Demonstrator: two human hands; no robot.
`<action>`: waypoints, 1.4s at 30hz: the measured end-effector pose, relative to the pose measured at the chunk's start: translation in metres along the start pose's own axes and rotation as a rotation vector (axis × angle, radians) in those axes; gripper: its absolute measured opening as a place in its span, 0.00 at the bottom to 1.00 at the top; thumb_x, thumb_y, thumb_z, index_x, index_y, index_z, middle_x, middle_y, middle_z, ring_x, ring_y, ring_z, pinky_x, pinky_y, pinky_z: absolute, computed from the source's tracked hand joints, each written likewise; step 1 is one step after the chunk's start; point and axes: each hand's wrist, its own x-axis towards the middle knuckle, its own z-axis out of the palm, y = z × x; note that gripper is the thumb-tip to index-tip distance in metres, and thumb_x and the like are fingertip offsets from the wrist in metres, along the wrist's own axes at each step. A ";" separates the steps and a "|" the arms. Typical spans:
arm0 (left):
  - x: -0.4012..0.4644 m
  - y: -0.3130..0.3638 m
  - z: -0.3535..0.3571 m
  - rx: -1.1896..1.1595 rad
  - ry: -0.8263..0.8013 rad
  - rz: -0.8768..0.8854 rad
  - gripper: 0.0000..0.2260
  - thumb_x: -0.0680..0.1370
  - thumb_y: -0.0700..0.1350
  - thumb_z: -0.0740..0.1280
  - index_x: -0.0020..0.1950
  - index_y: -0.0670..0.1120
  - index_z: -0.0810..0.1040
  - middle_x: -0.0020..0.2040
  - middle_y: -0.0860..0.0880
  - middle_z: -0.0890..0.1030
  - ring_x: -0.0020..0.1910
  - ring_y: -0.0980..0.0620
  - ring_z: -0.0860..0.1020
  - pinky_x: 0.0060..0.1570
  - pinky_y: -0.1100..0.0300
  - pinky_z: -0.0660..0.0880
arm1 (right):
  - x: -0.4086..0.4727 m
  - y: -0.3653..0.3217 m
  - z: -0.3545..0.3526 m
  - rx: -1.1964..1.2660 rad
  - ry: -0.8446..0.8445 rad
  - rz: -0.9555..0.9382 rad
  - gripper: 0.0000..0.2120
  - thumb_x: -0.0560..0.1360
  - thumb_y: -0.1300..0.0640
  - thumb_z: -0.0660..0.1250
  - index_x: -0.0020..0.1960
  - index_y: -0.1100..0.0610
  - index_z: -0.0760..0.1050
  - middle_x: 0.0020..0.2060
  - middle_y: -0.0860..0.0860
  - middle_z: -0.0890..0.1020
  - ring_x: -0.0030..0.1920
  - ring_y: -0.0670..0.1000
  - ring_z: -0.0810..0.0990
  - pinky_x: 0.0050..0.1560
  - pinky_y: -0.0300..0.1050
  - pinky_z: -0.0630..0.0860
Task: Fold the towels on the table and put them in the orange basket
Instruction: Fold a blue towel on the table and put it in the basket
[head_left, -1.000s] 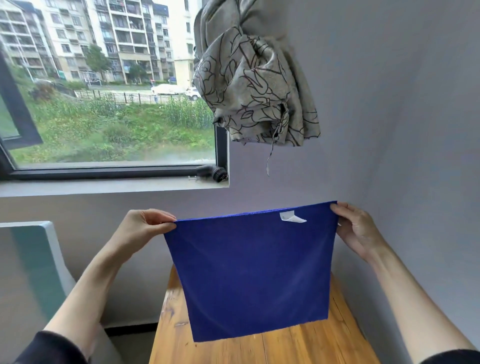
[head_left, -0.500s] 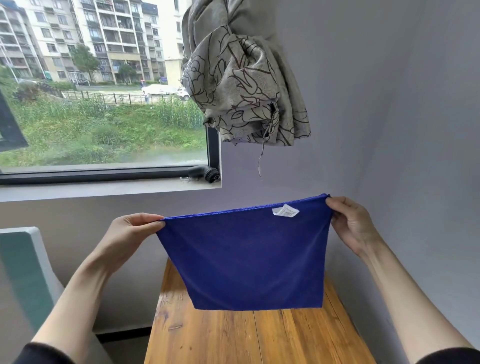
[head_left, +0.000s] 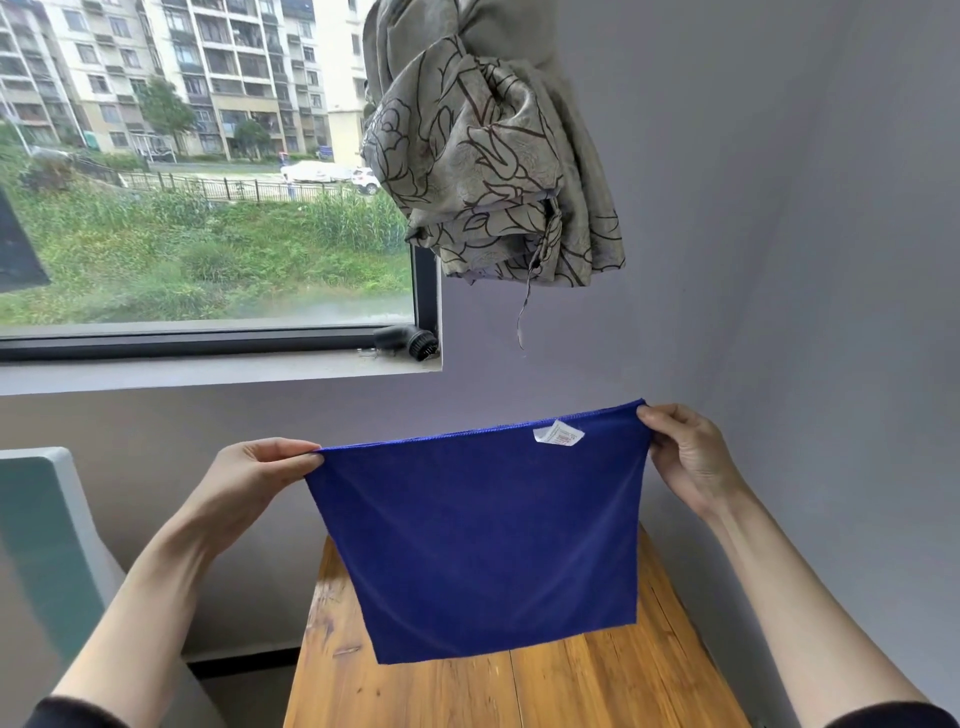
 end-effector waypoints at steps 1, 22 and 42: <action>0.000 0.000 0.000 0.009 -0.001 0.000 0.04 0.71 0.33 0.70 0.42 0.39 0.83 0.43 0.40 0.84 0.46 0.45 0.80 0.54 0.54 0.74 | 0.001 0.001 -0.001 0.000 -0.003 0.004 0.08 0.73 0.68 0.65 0.37 0.60 0.74 0.29 0.50 0.80 0.33 0.45 0.78 0.36 0.34 0.76; 0.033 -0.023 0.015 0.844 0.025 0.061 0.09 0.73 0.36 0.65 0.40 0.49 0.81 0.37 0.52 0.80 0.39 0.55 0.76 0.38 0.63 0.68 | 0.035 0.043 -0.001 -0.888 0.009 0.016 0.07 0.74 0.68 0.65 0.47 0.61 0.80 0.39 0.52 0.80 0.38 0.46 0.76 0.39 0.31 0.72; 0.013 -0.073 0.039 0.246 0.135 0.232 0.09 0.75 0.30 0.64 0.48 0.40 0.81 0.43 0.48 0.82 0.39 0.64 0.79 0.43 0.74 0.73 | 0.026 0.085 -0.021 -0.718 0.130 -0.083 0.07 0.77 0.68 0.61 0.49 0.59 0.76 0.44 0.55 0.79 0.42 0.48 0.77 0.45 0.33 0.73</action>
